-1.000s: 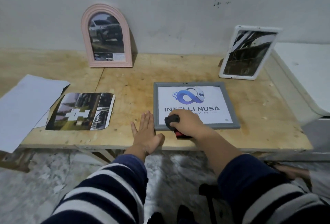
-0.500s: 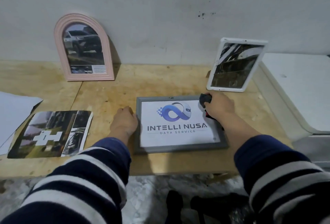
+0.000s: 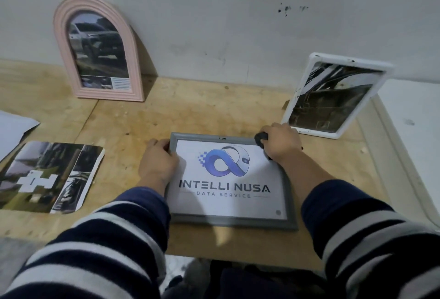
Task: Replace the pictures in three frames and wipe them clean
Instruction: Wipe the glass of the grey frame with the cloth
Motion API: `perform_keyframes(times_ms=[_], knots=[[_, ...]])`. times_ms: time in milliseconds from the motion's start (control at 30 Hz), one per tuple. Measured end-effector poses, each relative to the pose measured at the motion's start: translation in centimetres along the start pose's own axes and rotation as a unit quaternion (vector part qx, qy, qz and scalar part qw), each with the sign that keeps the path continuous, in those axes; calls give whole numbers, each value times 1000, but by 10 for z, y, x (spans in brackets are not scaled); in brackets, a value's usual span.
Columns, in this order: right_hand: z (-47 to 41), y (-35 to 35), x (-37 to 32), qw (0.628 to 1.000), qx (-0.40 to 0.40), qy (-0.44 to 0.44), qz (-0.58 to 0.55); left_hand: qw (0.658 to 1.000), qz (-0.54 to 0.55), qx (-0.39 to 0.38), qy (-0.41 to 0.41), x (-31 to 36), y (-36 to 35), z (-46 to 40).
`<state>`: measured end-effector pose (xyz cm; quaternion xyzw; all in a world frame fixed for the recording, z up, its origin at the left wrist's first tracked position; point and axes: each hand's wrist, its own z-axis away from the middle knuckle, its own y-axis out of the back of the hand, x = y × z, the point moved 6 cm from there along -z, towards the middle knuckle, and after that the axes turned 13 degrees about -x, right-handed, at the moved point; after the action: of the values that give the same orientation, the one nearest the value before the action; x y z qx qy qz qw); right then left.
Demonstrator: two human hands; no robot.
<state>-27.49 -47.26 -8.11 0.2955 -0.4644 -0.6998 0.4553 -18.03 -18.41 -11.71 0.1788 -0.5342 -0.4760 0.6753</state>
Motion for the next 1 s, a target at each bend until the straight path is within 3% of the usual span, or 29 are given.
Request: perform_keyframes(times_ms=[400,1000], knots=[[-25,3,-68,995,10,94,-36,1000,2,5,-12,-11,5,0],[-43,5,-149,986,-37,148,-60,997,27,-41,-60,-16,8,-8]])
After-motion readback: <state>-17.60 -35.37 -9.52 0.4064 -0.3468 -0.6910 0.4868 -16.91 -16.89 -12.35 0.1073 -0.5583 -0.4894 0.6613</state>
